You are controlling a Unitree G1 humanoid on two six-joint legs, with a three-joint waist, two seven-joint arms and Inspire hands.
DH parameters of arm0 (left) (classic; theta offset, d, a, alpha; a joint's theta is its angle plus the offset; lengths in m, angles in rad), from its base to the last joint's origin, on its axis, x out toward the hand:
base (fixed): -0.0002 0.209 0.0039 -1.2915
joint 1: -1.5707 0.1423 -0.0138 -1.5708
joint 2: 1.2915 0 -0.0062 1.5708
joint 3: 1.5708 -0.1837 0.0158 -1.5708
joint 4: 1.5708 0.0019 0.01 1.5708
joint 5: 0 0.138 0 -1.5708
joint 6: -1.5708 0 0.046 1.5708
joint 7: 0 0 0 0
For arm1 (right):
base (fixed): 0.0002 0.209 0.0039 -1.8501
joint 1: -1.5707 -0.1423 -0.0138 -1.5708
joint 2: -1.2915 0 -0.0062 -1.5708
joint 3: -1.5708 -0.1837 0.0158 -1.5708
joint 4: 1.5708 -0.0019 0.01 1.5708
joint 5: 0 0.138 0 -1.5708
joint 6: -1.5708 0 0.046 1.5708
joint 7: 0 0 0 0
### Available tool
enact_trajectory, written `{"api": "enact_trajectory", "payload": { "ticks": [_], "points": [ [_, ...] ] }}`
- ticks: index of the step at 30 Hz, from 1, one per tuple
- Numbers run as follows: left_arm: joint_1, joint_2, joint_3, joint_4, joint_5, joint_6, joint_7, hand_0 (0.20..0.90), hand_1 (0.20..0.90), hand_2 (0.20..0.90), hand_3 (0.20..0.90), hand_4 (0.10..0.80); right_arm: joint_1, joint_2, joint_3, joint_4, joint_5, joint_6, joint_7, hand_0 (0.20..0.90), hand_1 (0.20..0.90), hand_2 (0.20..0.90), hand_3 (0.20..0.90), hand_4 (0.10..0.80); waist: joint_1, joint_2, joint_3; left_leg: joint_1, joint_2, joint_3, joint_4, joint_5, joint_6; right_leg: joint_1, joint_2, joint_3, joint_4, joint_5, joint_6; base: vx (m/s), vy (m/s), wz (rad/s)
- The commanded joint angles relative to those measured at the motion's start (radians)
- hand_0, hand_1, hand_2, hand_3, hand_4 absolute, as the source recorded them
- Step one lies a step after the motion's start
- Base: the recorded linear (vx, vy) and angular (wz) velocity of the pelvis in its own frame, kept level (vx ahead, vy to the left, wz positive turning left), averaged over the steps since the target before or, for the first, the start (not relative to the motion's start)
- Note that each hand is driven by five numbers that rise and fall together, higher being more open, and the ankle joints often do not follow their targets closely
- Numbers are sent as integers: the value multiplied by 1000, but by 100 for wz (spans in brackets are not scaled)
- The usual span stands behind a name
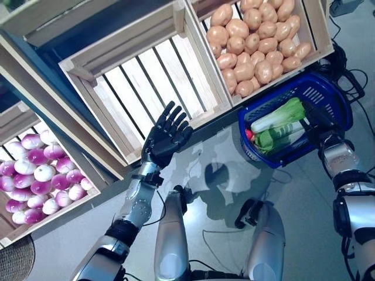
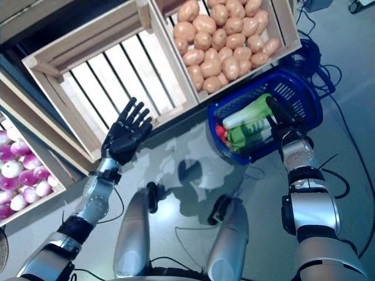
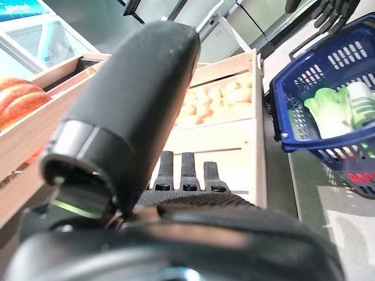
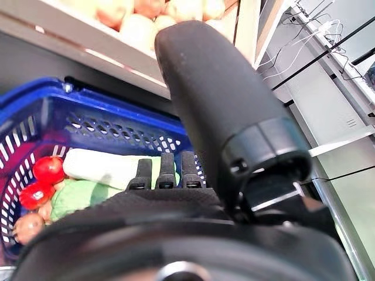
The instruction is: Put vegetables into the basket
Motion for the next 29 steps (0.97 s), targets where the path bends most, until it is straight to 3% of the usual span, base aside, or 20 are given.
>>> {"api": "enact_trajectory", "payload": {
  "ticks": [1,2,3,6,12,16,17,19,23,25,26,29],
  "points": [
    [-13,22,23,-67,99,-74,-28,900,900,900,900,800,66,36,-26,-88,24,-121,77,900,900,900,900,800,1,-23,-123,190,11,37,-167,-19,26,128,23,12,-178,123,10,108,-13,-10],
    [7,13,34,-55,139,-51,-11,900,900,900,900,800,135,94,-37,-140,2,-142,73,900,900,900,900,800,-4,-32,-158,258,4,70,-268,42,31,202,46,-13,-301,179,3,101,-12,-10],
    [12,12,36,-54,147,-48,-6,900,900,900,900,800,146,103,-39,-150,0,-144,71,900,900,900,900,800,-5,-33,-161,273,3,74,-284,49,30,217,51,-16,-317,185,4,153,-13,-8],
    [69,-30,53,-22,258,7,55,900,900,900,900,800,280,235,-25,-255,-43,-199,41,900,900,900,900,800,-16,-45,-246,435,-29,115,-515,134,24,401,123,-37,-588,263,22,234,-26,-18],
    [157,-84,58,56,401,64,135,900,900,900,900,800,473,350,45,-402,-114,-234,9,900,900,900,900,800,-30,-43,-356,581,-49,146,-747,232,12,567,185,-39,-841,355,33,166,15,-8],
    [199,-95,74,106,456,74,148,900,900,900,900,800,575,393,62,-447,-108,-244,57,900,900,900,900,800,-39,-43,-386,614,-54,162,-789,242,13,606,194,-38,-895,374,37,60,8,-8],
    [242,-113,87,159,487,72,171,900,900,900,900,800,681,436,95,-502,-136,-270,60,900,900,900,900,800,-53,-47,-407,635,-57,173,-796,231,15,637,203,-34,-939,389,40,57,-6,7],
    [274,-130,105,195,480,81,181,900,900,900,900,800,745,461,120,-526,-178,-291,47,900,900,900,900,800,-65,-49,-417,647,-59,178,-796,221,16,653,207,-26,-962,398,41,53,-6,4],
    [305,-168,143,283,507,78,210,900,900,900,900,800,815,501,139,-516,-224,-294,65,900,900,900,900,800,-83,-52,-425,665,-58,185,-796,213,20,666,212,-17,-959,393,40,45,0,-2],
    [324,-181,153,321,590,55,236,900,900,900,900,800,856,526,162,-534,-228,-275,66,900,900,900,900,800,-94,-53,-424,673,-58,189,-796,211,21,672,213,-9,-956,388,39,42,4,-4],
    [330,-186,137,336,671,27,260,900,900,900,900,800,875,537,176,-534,-244,-262,59,900,900,900,900,800,-99,-53,-422,674,-59,189,-796,209,21,674,213,-6,-957,386,39,26,6,-10],
    [328,-190,101,352,726,7,290,900,900,900,900,800,877,539,203,-507,-225,-246,58,900,900,900,900,800,-102,-48,-414,673,-60,185,-796,208,20,673,214,-2,-957,386,38,-6,5,-4]
  ]
}}
